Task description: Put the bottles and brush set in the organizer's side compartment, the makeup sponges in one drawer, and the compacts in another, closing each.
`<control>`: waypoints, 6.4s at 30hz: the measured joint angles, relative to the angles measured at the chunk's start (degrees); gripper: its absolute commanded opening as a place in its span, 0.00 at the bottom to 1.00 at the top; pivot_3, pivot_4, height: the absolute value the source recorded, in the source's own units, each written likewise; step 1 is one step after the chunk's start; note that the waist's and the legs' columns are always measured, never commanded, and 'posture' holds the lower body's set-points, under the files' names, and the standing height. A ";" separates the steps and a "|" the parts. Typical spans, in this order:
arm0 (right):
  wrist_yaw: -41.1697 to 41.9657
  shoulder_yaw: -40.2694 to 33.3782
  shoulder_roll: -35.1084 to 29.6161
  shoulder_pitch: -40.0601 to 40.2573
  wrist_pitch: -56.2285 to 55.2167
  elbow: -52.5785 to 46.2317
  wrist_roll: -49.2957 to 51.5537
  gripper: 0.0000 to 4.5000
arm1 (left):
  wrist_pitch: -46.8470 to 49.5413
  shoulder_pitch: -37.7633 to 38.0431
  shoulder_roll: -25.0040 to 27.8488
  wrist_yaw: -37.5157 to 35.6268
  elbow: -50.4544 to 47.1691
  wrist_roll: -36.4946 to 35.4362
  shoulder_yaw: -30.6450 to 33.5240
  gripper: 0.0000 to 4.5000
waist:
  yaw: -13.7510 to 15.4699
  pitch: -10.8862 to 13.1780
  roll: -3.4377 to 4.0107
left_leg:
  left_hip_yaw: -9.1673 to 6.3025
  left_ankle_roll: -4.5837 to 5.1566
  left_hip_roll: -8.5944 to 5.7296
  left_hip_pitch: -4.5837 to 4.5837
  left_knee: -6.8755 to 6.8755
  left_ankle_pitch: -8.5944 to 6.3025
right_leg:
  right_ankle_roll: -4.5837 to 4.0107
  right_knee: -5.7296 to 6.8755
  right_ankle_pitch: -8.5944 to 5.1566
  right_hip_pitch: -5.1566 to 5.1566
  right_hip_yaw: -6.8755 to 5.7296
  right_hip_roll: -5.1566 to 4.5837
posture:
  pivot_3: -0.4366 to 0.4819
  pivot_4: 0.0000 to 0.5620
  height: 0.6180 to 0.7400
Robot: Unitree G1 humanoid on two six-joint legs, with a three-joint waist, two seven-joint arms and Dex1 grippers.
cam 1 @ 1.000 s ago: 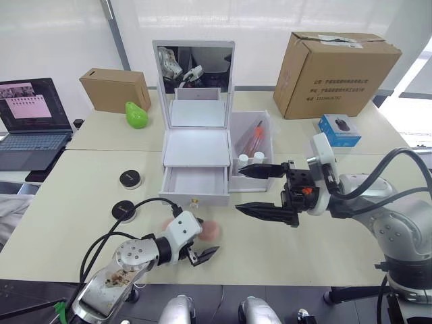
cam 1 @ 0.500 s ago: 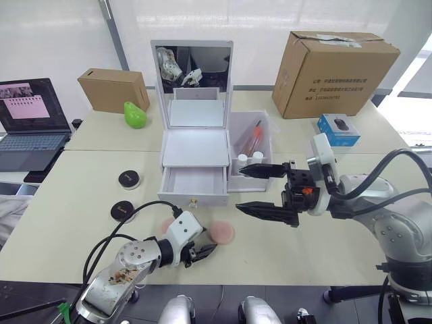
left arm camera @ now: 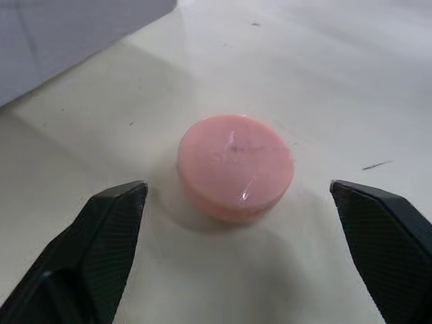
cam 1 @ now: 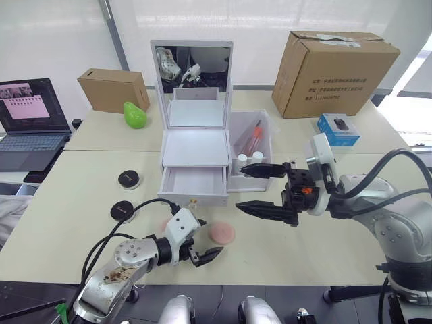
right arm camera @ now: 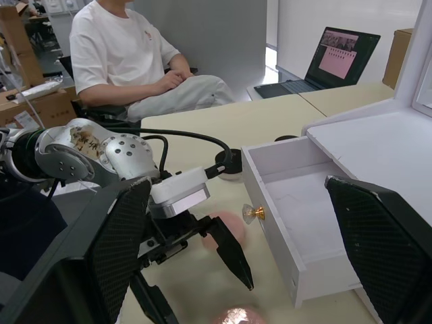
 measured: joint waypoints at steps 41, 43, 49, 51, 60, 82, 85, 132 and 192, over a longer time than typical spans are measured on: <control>2.70 1.29 -1.55 -0.69 0.84 4.10 -2.61 1.00 | 5.59 18.99 21.39 -21.64 -9.69 -31.45 42.26 0.65 | 0.27 0.12 0.14 | 0.04 -0.01 0.08 0.11 -0.03 0.00 | -0.34 -0.05 -0.33 -0.16 -0.28 -0.19 | 0.48 0.27 1.00; 3.32 1.40 -1.37 -1.00 0.69 4.51 -3.14 1.00 | 7.01 14.30 23.32 -21.72 -5.43 -34.89 46.61 0.65 | 0.74 0.13 0.13 | 0.02 -0.01 0.06 0.10 -0.01 -0.01 | -0.21 -0.08 -0.42 -0.15 -0.33 -0.20 | 0.48 0.27 1.00; 4.02 1.97 0.40 -2.11 -0.44 6.28 -5.18 1.00 | 5.92 -6.93 24.20 -17.71 6.71 -31.79 38.25 0.65 | 1.27 0.13 0.10 | 0.12 0.00 -0.10 -0.02 0.01 0.00 | 0.01 -0.06 0.02 0.04 -0.24 -0.16 | 0.48 0.27 1.00; 4.04 2.11 1.09 -2.35 -0.59 6.43 -5.65 1.00 | 4.65 -12.60 21.99 -17.38 10.01 -28.88 31.77 0.65 | 1.14 0.13 0.06 | 0.17 0.00 -0.06 -0.11 0.02 0.01 | 0.01 -0.06 0.04 -0.04 -0.21 -0.01 | 0.48 0.27 1.00; 3.46 1.40 3.77 -2.48 -3.11 6.41 -6.71 1.00 | 1.06 -24.09 15.79 -19.16 18.77 -21.69 19.15 0.65 | -0.08 0.13 0.06 | 0.02 0.00 0.15 -0.10 0.02 0.01 | -0.21 -0.01 0.05 -0.09 -0.12 0.54 | 0.48 0.27 1.00; -0.04 0.31 3.97 -0.77 -3.67 3.82 -6.46 1.00 | -2.10 -24.79 14.94 -22.38 24.04 -14.51 16.58 0.65 | -0.10 0.13 0.06 | 0.02 0.00 0.14 -0.08 0.02 0.01 | -0.22 0.03 0.05 -0.09 -0.07 0.52 | 0.48 0.27 1.00; -0.31 0.30 3.96 -0.75 -3.63 3.57 -6.42 1.00 | -2.10 -24.79 14.85 -22.49 24.15 -13.99 16.33 0.65 | -0.11 0.13 0.06 | 0.02 0.00 0.14 -0.08 0.01 0.01 | -0.22 0.03 0.05 -0.10 -0.07 0.53 | 0.48 0.27 1.00; 7.47 -26.45 -5.89 32.44 -29.26 32.58 -24.37 1.00 | -38.10 -12.73 36.96 -26.12 88.66 -0.12 42.42 0.99 | -0.02 0.11 -0.01 | 0.46 -0.03 0.14 0.15 -0.37 -0.01 | -0.36 0.09 -0.08 -0.13 -0.35 -0.11 | 0.48 0.27 1.00; 8.38 -4.94 5.38 -5.28 -12.82 13.46 -7.13 1.00 | -10.78 11.02 0.63 1.77 6.94 4.05 14.77 0.67 | -0.24 -0.02 -0.24 | 0.18 -0.01 0.10 0.36 -0.26 0.00 | -0.26 0.57 -0.25 -0.03 -0.07 -0.19 | 0.48 0.27 1.00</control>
